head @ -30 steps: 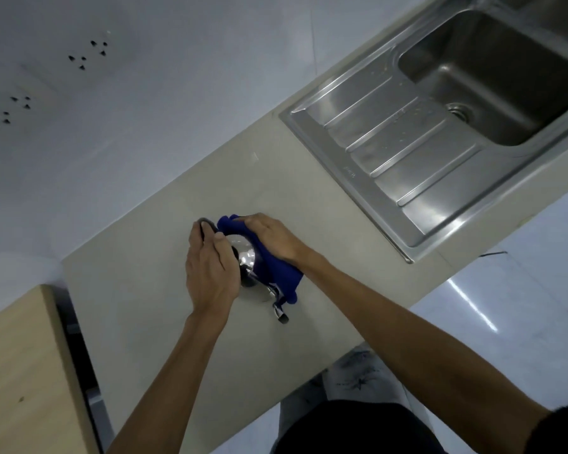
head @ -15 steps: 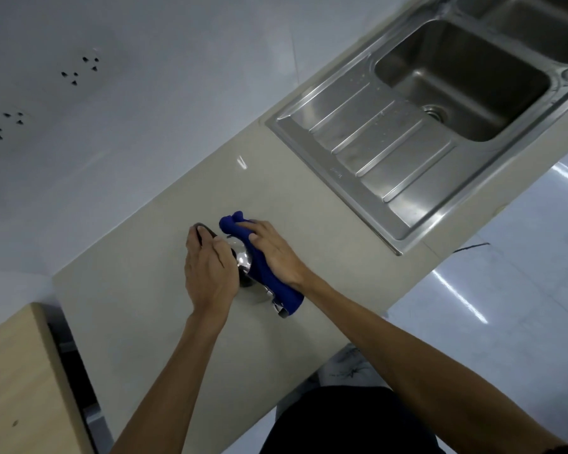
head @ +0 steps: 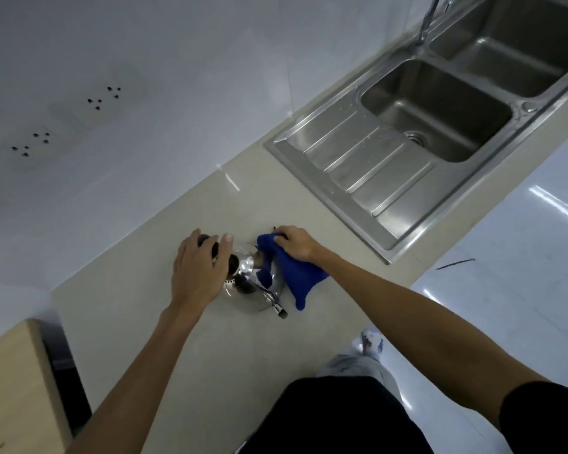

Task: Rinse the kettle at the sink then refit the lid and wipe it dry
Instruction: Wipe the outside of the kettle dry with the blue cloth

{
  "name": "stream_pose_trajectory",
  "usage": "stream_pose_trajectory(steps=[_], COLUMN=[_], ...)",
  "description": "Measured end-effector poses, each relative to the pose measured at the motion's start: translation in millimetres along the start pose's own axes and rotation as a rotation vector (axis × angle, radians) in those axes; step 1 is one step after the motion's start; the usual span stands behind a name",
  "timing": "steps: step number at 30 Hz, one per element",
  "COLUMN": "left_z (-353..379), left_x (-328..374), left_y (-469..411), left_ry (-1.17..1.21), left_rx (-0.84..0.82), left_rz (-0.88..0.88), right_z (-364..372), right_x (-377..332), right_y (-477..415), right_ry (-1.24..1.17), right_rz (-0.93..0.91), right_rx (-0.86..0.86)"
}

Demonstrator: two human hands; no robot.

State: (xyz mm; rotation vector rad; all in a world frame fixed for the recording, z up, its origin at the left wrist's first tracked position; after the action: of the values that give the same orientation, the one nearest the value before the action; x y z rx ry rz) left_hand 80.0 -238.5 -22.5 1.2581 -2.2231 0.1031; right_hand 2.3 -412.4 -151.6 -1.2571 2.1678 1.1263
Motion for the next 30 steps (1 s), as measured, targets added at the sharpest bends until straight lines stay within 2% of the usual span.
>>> stream_pose_trajectory(steps=[3, 7, 10, 12, 17, 20, 23, 26, 28, 30], left_z=[-9, -12, -16, -19, -18, -17, -17, -21, -18, -5], left_x=[-8, -20, -18, -19, -25, -29, -37, -49, -60, -70], left_y=[-12, -25, -28, -29, -21, -17, -15, -4, 8, 16], left_ry=[0.085, 0.008, 0.002, 0.041, 0.190, 0.295, 0.384, 0.533, 0.658, 0.759], left_rx=[-0.064, -0.125, -0.127, -0.113, -0.031, 0.028, 0.113, 0.271, 0.355, 0.350], left_rz=[0.112, 0.235, 0.325, 0.325, 0.271, 0.240, 0.183, 0.064, -0.081, -0.257], right_z=[-42, -103, -117, -110, -90, -94, -74, -28, 6, 35], right_x=[28, 72, 98, 115, 133, 117, 73, 37, 27, 19], right_y=[19, 37, 43, 41, 38, 52, 76, 103, 115, 123], right_ry=[0.183, 0.446, 0.664, 0.745, 0.671, 0.673, 0.597, 0.453, 0.361, 0.281], right_rz=[-0.018, 0.021, 0.018, 0.020, 0.091, 0.127, -0.025, -0.216, -0.239, -0.229], right_rx=[0.081, 0.222, 0.265, 0.247, 0.203, 0.339, 0.409, 0.372, 0.291, 0.218])
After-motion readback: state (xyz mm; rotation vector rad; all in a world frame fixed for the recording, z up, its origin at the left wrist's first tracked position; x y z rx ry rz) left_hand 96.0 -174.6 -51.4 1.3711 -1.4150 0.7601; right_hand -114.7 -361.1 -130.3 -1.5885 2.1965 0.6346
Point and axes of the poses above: each hand's wrist, its own y-axis away from the middle knuckle, its own z-axis out of the palm, x = y × z, the point moved 10 cm from there along -y, towards the middle knuckle, and after that the axes turned 10 degrees about y, right-handed, at the moved point
